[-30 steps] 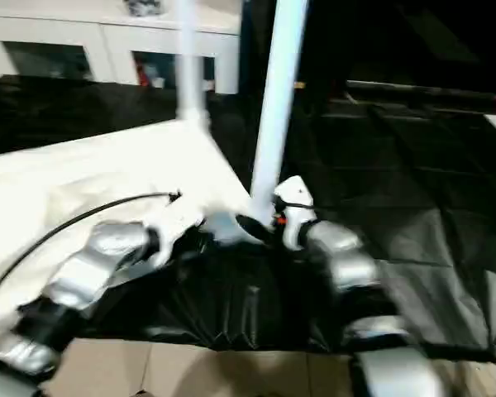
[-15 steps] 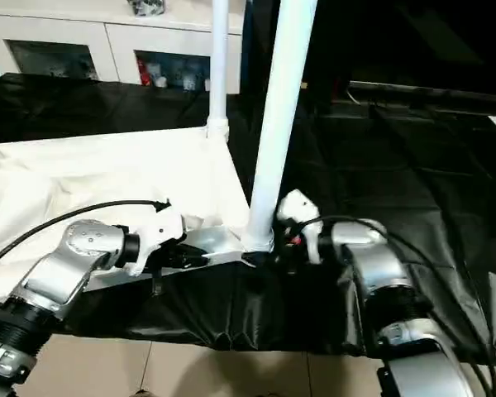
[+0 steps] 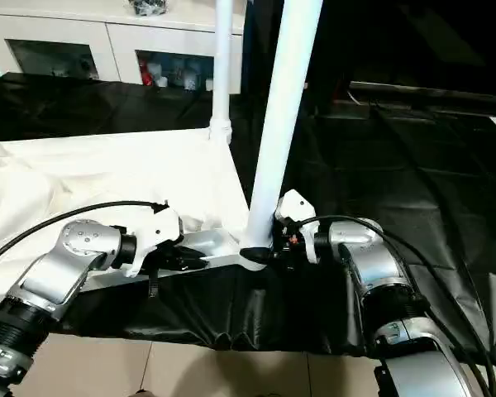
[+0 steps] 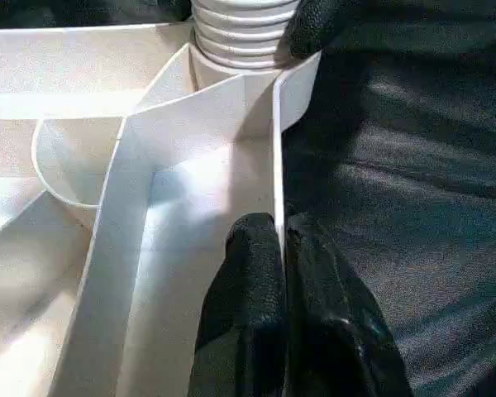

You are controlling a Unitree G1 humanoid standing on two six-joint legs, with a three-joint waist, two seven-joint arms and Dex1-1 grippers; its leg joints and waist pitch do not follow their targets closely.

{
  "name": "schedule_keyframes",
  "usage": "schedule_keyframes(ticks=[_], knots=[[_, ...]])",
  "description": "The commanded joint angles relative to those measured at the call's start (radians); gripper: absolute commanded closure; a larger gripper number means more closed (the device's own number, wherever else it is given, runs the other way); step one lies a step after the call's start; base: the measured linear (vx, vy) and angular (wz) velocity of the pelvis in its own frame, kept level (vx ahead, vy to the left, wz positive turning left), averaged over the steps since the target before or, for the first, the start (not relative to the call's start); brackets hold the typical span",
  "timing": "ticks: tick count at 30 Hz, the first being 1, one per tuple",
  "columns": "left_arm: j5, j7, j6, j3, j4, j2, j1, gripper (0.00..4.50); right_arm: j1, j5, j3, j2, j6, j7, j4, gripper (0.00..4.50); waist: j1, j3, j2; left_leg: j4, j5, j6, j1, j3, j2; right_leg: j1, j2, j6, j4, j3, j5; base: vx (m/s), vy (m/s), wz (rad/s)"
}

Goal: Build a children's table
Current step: Rotate leg to tighten

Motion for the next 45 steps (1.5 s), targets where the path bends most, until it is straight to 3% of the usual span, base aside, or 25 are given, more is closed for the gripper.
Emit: schedule_keyframes(ticks=[1, 2, 9, 11, 16, 18, 19, 22, 28, 32, 33, 34, 39, 41, 45], knots=[[-0.018, 0.023, -0.002, 0.002, -0.016, -0.022, -0.021, 4.50, 0.016, 0.016, 0.008, 0.025, 0.012, -0.005, -0.013, 1.73, 0.001, -0.075, 0.000, -0.065, -0.198, 0.050, 0.008, 0.001, 0.021, 0.060, -0.069, -0.201, -0.074, 0.044, -0.277, 0.000, 0.000, 0.00], [-0.015, 0.040, 0.003, 0.006, -0.012, -0.030, -0.023, 4.50, 0.022, 0.014, 0.005, 0.033, 0.008, -0.028, -0.013, 1.74, 0.001, -0.075, 0.006, -0.066, -0.200, 0.047, 0.008, 0.000, 0.021, 0.060, -0.068, -0.202, -0.072, 0.044, -0.276, 0.000, 0.000, 0.00], [0.052, 0.322, 0.089, 0.041, 0.082, -0.176, -0.099, 4.50, -0.008, -0.017, -0.092, 0.209, 0.034, -0.512, 0.110, 1.78, -0.012, -0.072, -0.001, -0.068, -0.242, 0.000, 0.014, -0.003, 0.016, 0.055, -0.069, -0.161, -0.087, 0.042, -0.393, 0.000, 0.000, 0.00], [0.061, 0.398, 0.112, 0.044, 0.112, -0.241, -0.130, 4.50, -0.042, -0.002, -0.132, 0.289, 0.042, -0.673, 0.169, 1.78, -0.011, -0.073, 0.007, -0.067, -0.244, 0.004, 0.014, -0.003, 0.014, 0.052, -0.071, -0.156, -0.089, 0.043, -0.396, 0.000, 0.000, 0.00], [0.072, 0.456, 0.108, 0.029, 0.155, -0.311, -0.158, 4.50, -0.076, -0.044, -0.099, 0.365, -0.020, -0.757, 0.203, 1.78, -0.012, -0.077, 0.008, -0.067, -0.226, 0.011, 0.009, -0.002, 0.014, 0.056, -0.068, -0.169, -0.082, 0.043, -0.312, 0.000, 0.000, 0.00], [0.070, 0.449, 0.105, 0.022, 0.155, -0.321, -0.155, 4.50, -0.079, -0.039, -0.095, 0.371, -0.034, -0.724, 0.190, 1.78, -0.009, -0.080, 0.008, -0.065, -0.207, 0.025, 0.008, 0.000, 0.014, 0.059, -0.068, -0.181, -0.077, 0.044, -0.260, 0.000, 0.000, 0.00], [0.071, 0.449, 0.104, 0.023, 0.156, -0.325, -0.154, 4.50, -0.081, -0.039, -0.097, 0.373, -0.037, -0.718, 0.189, 1.22, -0.008, -0.080, 0.007, -0.065, -0.197, 0.033, 0.007, 0.001, 0.014, 0.060, -0.067, -0.186, -0.076, 0.044, -0.242, 0.000, 0.000, 0.00], [0.076, 0.433, 0.101, 0.016, 0.145, -0.315, -0.143, 4.50, -0.085, -0.022, -0.116, 0.358, -0.024, -0.677, 0.181, 1.02, -0.006, -0.079, 0.006, -0.065, -0.195, 0.041, 0.006, 0.002, 0.014, 0.062, -0.068, -0.189, -0.076, 0.044, -0.247, 0.000, 0.000, 0.00], [0.039, 0.304, 0.037, 0.014, 0.076, -0.237, -0.089, 4.50, -0.079, -0.032, -0.091, 0.226, -0.026, -0.531, 0.138, 0.45, -0.006, -0.078, 0.000, -0.065, -0.200, 0.052, 0.004, 0.001, 0.016, 0.064, -0.071, -0.184, -0.077, 0.043, -0.279, 0.000, 0.000, 0.00], [0.003, 0.210, 0.032, 0.014, 0.030, -0.189, -0.056, 4.50, -0.061, -0.031, -0.066, 0.140, -0.014, -0.383, 0.086, 0.45, -0.007, -0.077, 0.000, -0.063, -0.192, 0.067, 0.003, 0.003, 0.018, 0.062, -0.069, -0.188, -0.077, 0.044, -0.276, 0.000, 0.000, 0.00], [-0.002, 0.174, 0.017, 0.011, 0.024, -0.164, -0.051, 4.50, -0.048, -0.024, -0.052, 0.099, -0.014, -0.291, 0.063, 0.45, -0.004, -0.076, 0.002, -0.063, -0.199, 0.066, 0.009, 0.005, 0.020, 0.056, -0.070, -0.191, -0.079, 0.045, -0.284, 0.000, 0.000, 0.00], [-0.002, 0.150, 0.004, 0.008, 0.023, -0.146, -0.049, 4.50, -0.038, -0.017, -0.044, 0.072, -0.015, -0.227, 0.047, 0.45, -0.002, -0.074, -0.002, -0.064, -0.207, 0.067, 0.008, 0.003, 0.018, 0.059, -0.067, -0.186, -0.081, 0.042, -0.302, 0.000, 0.000, 0.00], [-0.002, 0.067, -0.024, 0.001, 0.014, -0.082, -0.039, 4.50, -0.023, 0.004, -0.010, 0.005, 0.006, -0.048, 0.021, 0.45, -0.002, -0.073, -0.001, -0.065, -0.222, 0.068, 0.006, 0.001, 0.021, 0.058, -0.069, -0.180, -0.081, 0.043, -0.330, 0.000, 0.000, 0.00], [-0.003, 0.046, -0.029, -0.001, 0.008, -0.066, -0.034, 4.50, -0.015, 0.008, 0.007, -0.013, 0.014, -0.004, 0.007, 0.45, 0.001, -0.073, -0.006, -0.065, -0.221, 0.068, 0.006, 0.001, 0.022, 0.058, -0.070, -0.174, -0.080, 0.043, -0.340, 0.000, 0.000, 0.00], [-0.023, 0.003, -0.026, 0.002, -0.016, -0.038, -0.023, 4.50, -0.005, 0.016, 0.014, -0.019, 0.013, 0.038, -0.013, 0.61, 0.000, -0.074, -0.005, -0.065, -0.203, 0.064, 0.006, 0.002, 0.022, 0.057, -0.070, -0.187, -0.078, 0.044, -0.315, 0.000, 0.000, 0.00]])
